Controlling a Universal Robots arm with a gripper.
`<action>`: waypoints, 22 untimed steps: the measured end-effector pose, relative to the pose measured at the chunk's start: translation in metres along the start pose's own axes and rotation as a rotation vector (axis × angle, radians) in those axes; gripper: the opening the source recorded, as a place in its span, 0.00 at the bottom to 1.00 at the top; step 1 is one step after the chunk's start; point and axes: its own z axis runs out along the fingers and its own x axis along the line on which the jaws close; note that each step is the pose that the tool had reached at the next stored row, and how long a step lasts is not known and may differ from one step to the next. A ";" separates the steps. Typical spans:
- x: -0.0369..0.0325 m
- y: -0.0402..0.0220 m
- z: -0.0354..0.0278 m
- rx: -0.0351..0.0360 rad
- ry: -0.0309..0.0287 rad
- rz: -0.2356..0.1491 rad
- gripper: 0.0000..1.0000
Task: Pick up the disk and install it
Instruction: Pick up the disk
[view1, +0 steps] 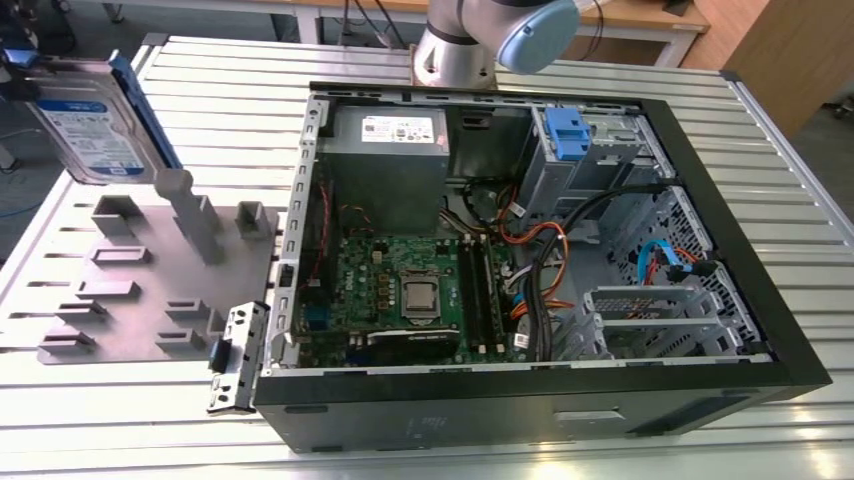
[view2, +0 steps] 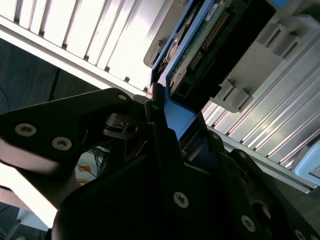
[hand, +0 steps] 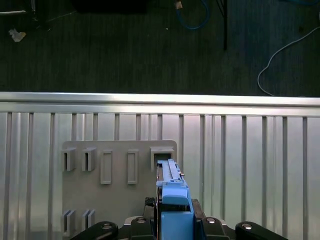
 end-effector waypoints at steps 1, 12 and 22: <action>-0.0003 0.0001 -0.0036 0.0001 0.0000 0.000 0.36; -0.0016 0.0003 -0.0182 -0.0003 0.0002 0.000 0.36; -0.0026 0.0007 -0.0440 -0.0001 0.0000 0.000 0.36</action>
